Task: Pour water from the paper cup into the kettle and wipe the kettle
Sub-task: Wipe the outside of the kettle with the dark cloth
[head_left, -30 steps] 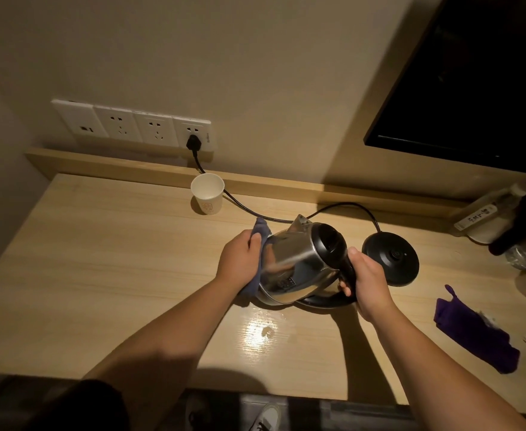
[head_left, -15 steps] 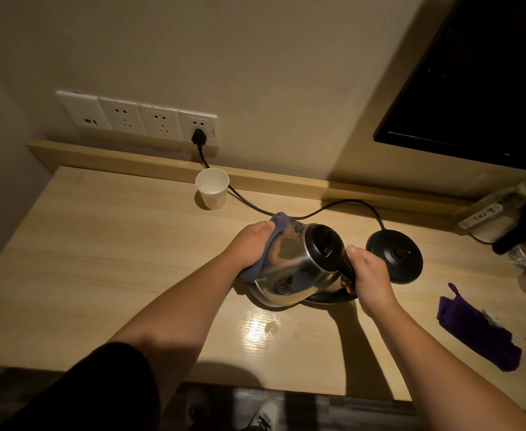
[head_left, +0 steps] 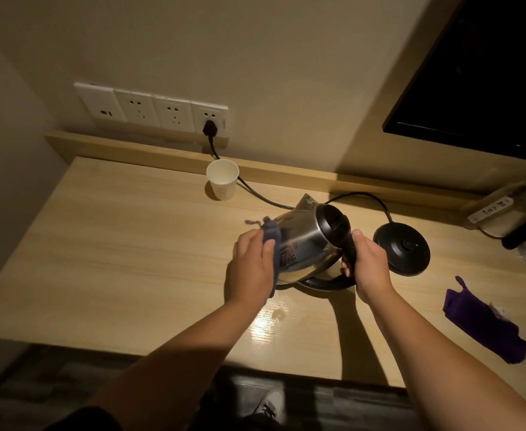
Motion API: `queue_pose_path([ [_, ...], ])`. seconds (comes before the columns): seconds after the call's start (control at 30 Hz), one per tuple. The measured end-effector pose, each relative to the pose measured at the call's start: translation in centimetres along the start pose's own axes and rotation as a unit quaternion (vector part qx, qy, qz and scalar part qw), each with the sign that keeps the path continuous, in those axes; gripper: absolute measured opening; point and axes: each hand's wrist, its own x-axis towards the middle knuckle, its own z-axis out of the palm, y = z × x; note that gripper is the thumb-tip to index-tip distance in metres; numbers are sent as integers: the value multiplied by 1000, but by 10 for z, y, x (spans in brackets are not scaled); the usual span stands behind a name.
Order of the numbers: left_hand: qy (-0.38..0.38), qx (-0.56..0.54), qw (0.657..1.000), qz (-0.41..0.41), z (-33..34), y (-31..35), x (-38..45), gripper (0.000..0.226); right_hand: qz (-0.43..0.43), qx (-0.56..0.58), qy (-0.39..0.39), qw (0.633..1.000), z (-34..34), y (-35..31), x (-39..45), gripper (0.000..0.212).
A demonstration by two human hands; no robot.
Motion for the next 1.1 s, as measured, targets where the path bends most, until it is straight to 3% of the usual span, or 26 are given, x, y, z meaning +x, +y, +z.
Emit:
queue_pose_path([
  [0.17, -1, 121, 978, 171, 15, 42, -6, 48, -13, -18, -7, 1000, 5, -5, -1, 47],
  [0.33, 2, 222, 953, 205, 29, 31, -4, 51, -1, -7, -5, 1000, 9, -5, -2, 46],
  [0.6, -8, 171, 984, 59, 25, 11, 7, 41, 56, 71, -16, 996, 5, -7, -4, 34],
  [0.8, 2, 140, 990, -16, 19, 0, 13, 32, 27, 33, -8, 999, 17, -16, -4, 38],
  [0.93, 30, 83, 987, -132, 10, -12, 20, 34, 21, 25, 5, 999, 23, -18, -7, 41],
  [1.0, 42, 78, 986, -140, 6, -11, 20, 35, 18, 27, 15, 999, 27, -20, -10, 39],
  [1.1, 53, 36, 995, -74, 7, 6, 13, 37, 9, 14, 38, 999, 34, -23, -11, 38],
])
